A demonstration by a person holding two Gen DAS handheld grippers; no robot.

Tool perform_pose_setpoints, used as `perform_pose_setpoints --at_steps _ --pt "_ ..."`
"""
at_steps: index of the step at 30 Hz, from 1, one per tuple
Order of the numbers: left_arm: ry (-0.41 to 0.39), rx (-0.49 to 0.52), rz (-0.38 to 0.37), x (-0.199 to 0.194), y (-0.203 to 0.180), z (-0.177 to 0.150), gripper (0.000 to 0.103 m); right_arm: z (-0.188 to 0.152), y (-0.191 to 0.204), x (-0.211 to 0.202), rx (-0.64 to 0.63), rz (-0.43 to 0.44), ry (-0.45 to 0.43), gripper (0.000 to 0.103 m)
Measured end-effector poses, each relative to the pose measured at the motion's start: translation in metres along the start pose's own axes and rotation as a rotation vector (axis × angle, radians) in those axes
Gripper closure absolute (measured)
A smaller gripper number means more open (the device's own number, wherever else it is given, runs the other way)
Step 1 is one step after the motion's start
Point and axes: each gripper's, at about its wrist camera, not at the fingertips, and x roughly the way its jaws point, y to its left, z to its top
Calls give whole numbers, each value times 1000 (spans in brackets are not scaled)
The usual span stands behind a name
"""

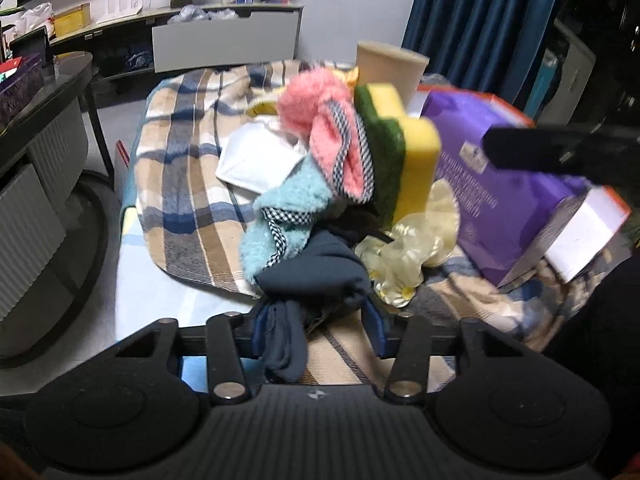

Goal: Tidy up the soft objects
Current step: 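Lower the left gripper onto the dark blue glove and close on it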

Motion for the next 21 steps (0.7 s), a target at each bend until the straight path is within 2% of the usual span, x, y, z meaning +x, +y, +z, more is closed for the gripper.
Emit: perform_pose_setpoints --at_steps 5,6,9,11,12,14,16,18,21 --pt "-75 -25 -38 -24 4 2 64 0 6 5 -34 -1 12 1" --pt "-89 -32 -37 -27 5 2 82 1 6 7 -37 -2 16 1" --pt "-118 -68 -42 -30 12 6 85 2 8 10 -43 -2 25 1" --pt "-98 -77 -33 -22 14 6 84 2 10 11 -46 4 30 1" --pt "-91 -88 -29 -19 16 4 81 2 10 11 -50 6 32 1" --pt "-78 -95 -32 -13 17 1 68 2 11 11 -60 4 32 1" --pt "-65 -69 -34 -9 16 -1 43 2 10 10 -64 -4 29 1" --pt "-62 -31 -32 -6 10 -3 30 2 8 10 -58 -8 28 1" --pt "-50 -3 -24 0 7 -6 25 2 5 10 -40 -3 31 1"
